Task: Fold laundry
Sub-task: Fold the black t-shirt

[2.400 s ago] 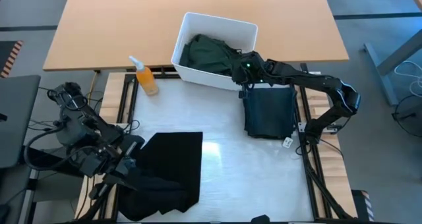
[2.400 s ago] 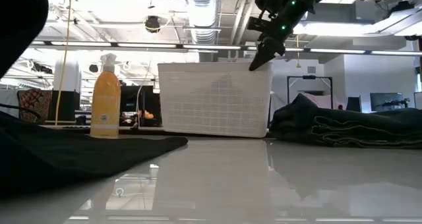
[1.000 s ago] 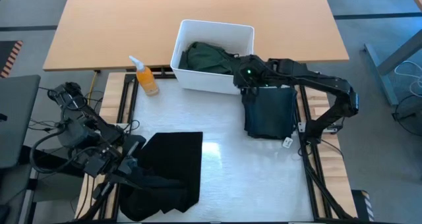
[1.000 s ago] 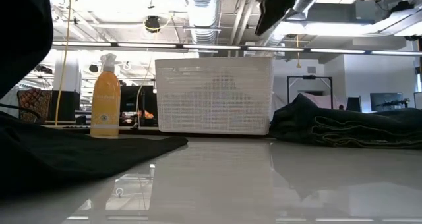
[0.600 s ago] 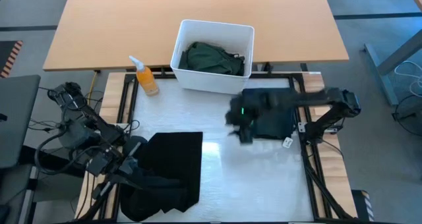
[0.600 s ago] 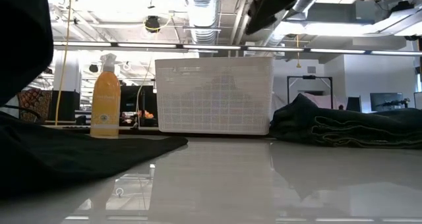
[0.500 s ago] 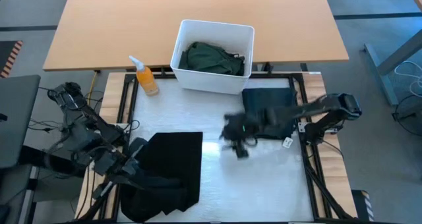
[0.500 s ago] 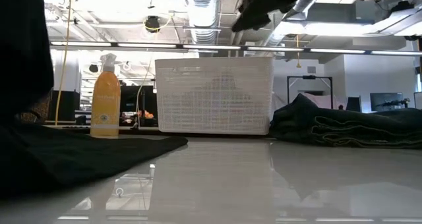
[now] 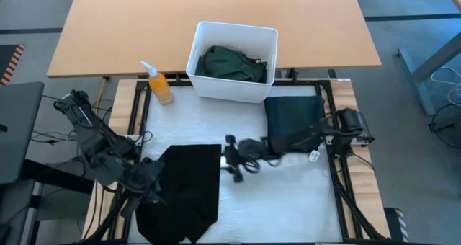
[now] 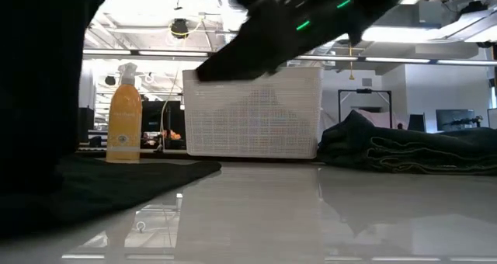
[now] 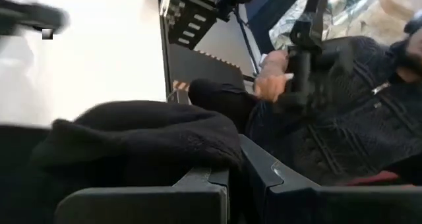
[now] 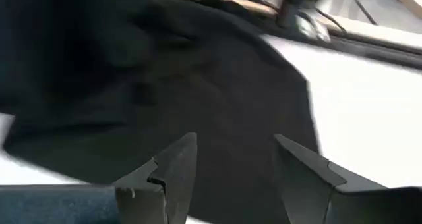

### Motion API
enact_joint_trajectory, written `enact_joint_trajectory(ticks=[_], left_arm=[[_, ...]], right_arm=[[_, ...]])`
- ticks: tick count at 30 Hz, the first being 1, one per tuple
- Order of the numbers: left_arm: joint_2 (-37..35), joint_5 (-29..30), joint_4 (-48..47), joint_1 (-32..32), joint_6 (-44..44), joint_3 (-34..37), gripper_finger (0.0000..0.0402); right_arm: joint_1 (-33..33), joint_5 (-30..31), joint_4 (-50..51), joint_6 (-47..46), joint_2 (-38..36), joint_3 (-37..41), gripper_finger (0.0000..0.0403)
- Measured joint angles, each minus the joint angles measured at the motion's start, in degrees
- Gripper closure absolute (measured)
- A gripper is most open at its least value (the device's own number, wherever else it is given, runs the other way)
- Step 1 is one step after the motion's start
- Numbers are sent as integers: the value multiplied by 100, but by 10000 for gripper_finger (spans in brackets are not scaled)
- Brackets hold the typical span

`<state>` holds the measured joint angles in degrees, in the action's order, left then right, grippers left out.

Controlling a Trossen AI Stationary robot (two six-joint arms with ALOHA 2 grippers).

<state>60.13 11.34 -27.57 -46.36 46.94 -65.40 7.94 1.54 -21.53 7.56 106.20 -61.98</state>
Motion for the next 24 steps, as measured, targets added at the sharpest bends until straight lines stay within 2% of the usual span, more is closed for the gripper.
enact_joint_trajectory(ticks=[5,9,11,16,19,22,24], left_arm=[[3,4,-27,-1,376,113,401],[1,-16,-35,-1,376,113,402],[-3,-58,-47,-1,356,113,401],[-5,-169,-155,-1,186,113,401],[-13,-251,-234,-3,60,115,401],[-78,-253,-318,-3,-106,115,401],[-144,-245,-334,-3,-269,115,401]], right_arm=[[-724,-109,306,-91,1018,-1049,187],[-1171,-1182,727,-325,1785,-1915,187],[-1291,-1508,1027,-407,2155,-2321,187],[-1267,-1670,1711,-199,2744,-3002,198],[-1166,-1594,2138,101,2746,-3101,253],[-1092,-1542,2738,324,2542,-3095,354],[-1049,-1534,3459,425,2220,-3079,382]])
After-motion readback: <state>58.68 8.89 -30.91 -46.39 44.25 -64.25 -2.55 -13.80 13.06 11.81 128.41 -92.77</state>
